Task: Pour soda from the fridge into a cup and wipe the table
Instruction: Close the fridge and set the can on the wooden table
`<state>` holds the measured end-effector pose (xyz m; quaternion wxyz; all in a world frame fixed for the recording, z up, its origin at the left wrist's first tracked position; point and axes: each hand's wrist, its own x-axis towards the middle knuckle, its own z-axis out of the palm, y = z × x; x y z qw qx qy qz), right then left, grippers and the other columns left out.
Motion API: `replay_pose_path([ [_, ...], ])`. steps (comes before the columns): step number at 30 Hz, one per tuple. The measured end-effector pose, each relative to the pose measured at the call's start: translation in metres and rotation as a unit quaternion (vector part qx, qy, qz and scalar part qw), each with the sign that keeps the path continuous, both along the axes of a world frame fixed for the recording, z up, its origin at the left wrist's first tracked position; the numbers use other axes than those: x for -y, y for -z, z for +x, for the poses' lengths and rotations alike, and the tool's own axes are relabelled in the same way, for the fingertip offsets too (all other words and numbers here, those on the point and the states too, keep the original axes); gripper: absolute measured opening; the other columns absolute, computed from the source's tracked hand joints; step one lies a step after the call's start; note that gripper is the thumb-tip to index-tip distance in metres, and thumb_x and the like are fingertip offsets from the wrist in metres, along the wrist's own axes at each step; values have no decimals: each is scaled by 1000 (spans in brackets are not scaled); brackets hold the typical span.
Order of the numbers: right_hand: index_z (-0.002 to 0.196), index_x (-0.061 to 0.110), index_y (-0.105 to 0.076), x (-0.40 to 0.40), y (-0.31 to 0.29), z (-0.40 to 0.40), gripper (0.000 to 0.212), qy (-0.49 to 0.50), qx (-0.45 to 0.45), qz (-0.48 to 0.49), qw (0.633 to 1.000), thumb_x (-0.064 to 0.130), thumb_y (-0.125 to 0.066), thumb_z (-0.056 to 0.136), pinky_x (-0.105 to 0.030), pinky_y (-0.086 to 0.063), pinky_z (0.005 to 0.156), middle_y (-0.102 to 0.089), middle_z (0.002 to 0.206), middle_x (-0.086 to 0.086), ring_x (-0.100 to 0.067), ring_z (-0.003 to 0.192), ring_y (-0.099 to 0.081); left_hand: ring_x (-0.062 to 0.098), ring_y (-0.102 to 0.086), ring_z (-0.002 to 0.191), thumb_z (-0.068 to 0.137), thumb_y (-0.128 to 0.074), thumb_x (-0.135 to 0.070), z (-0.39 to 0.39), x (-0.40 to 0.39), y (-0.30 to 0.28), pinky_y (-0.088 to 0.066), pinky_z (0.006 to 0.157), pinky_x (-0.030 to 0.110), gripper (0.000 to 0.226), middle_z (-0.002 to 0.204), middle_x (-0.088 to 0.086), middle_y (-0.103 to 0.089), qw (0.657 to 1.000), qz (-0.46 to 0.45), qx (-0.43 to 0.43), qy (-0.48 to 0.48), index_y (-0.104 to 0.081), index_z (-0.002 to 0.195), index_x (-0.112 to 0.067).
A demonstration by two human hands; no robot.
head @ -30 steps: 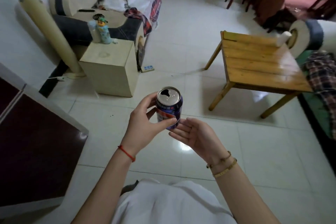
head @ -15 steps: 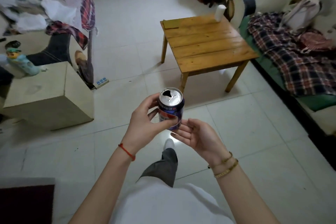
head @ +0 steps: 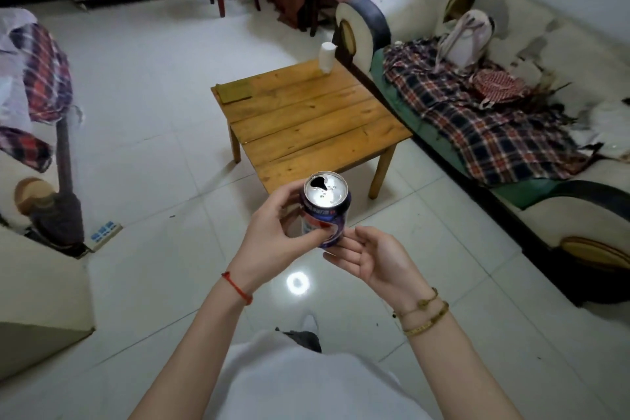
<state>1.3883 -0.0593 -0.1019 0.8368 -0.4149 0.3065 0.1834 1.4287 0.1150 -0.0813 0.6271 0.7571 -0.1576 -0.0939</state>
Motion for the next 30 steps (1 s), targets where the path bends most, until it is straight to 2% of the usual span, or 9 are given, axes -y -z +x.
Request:
replay_pose_path([
  [2, 107, -10, -61, 14, -1, 28, 39, 14, 6, 1, 1000, 14, -31, 100, -38, -58, 83, -69, 94, -24, -31, 83, -67, 6, -59, 118, 66, -87, -23, 32, 14, -4, -49, 100, 24, 69, 124, -9, -64, 1000, 9, 10, 12, -57, 128, -23],
  [6, 115, -13, -57, 39, -3, 75, 40, 36, 9, 3, 999, 14, -31, 101, -41, -56, 89, -63, 104, -28, -36, 93, -64, 5, -59, 118, 65, -86, -26, 87, 41, -9, -50, 101, 32, 65, 122, -12, -65, 999, 18, 13, 25, -58, 124, -28],
  [8, 113, -12, -59, 50, -3, 94, 40, 41, 6, 3, 999, 15, -31, 102, -44, -53, 94, -68, 101, -27, -37, 99, -65, 5, -58, 120, 65, -86, -31, 109, 52, -10, -50, 102, 36, 64, 122, -16, -64, 999, 30, 13, 31, -58, 122, -36],
  [12, 106, -7, -61, 71, -1, 136, 37, 47, 2, 2, 999, 15, -32, 102, -41, -55, 89, -71, 98, -25, -34, 93, -69, 4, -56, 121, 68, -88, -28, 152, 72, -3, -49, 103, 41, 64, 124, -19, -62, 999, 39, 2, 24, -57, 124, -35],
  [14, 108, -7, -61, 83, 2, 158, 37, 36, 2, 0, 999, 15, -31, 102, -40, -56, 89, -70, 102, -25, -33, 96, -69, 4, -56, 120, 69, -88, -29, 172, 83, 1, -50, 102, 40, 64, 124, -20, -62, 999, 45, 4, 19, -57, 125, -35],
  [21, 113, -9, -60, 143, 16, 250, 38, -19, 4, -3, 1000, 16, -33, 102, -39, -56, 87, -67, 110, -28, -36, 108, -65, 1, -55, 119, 69, -88, -20, 245, 139, 16, -51, 97, 24, 66, 125, -17, -61, 999, 29, -2, -25, -56, 127, -28],
  [24, 114, -10, -59, 176, 19, 299, 38, -47, -3, 4, 999, 16, -34, 102, -42, -55, 88, -67, 111, -29, -36, 108, -65, 0, -55, 119, 69, -88, -17, 282, 171, 19, -50, 97, 21, 67, 126, -14, -61, 998, 17, -6, -62, -56, 127, -25],
  [30, 115, -9, -59, 249, 9, 401, 38, -129, -19, -25, 991, 16, -34, 102, -40, -57, 85, -69, 108, -26, -33, 104, -68, 3, -54, 123, 70, -87, -14, 352, 243, 15, -50, 101, 25, 66, 128, -14, -61, 991, -1, -18, -133, -56, 128, -26],
])
